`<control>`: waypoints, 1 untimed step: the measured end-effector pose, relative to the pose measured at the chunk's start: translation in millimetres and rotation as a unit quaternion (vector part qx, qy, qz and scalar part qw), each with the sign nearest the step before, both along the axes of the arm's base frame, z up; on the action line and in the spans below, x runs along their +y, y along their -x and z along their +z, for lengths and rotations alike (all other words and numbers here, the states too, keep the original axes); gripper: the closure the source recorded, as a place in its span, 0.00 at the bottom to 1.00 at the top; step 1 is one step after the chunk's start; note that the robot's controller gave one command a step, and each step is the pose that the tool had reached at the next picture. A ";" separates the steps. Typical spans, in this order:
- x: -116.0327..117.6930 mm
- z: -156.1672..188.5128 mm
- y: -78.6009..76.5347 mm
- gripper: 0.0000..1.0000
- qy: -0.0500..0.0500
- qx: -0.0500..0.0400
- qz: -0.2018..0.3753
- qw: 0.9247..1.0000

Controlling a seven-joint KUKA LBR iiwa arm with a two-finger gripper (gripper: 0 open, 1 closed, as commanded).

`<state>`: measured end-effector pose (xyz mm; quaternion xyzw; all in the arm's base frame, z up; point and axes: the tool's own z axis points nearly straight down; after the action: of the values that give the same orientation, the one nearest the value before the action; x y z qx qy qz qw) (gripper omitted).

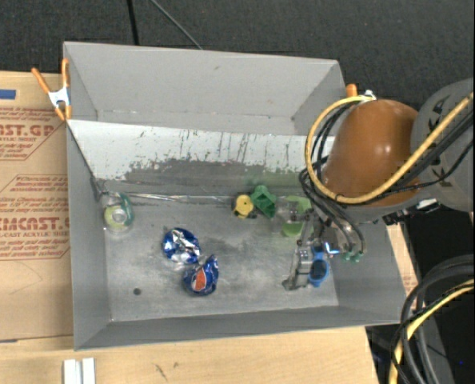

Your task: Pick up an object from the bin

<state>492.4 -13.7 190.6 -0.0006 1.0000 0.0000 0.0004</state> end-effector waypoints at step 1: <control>-60.5 -90.3 -6.7 0.00 0.000 0.003 0.014 1.000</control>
Offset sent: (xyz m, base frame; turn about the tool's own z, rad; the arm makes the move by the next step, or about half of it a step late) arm 0.0084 -0.0586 -0.0853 -0.0310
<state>499.2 -74.2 100.3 -0.0144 0.9999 0.0004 -0.0030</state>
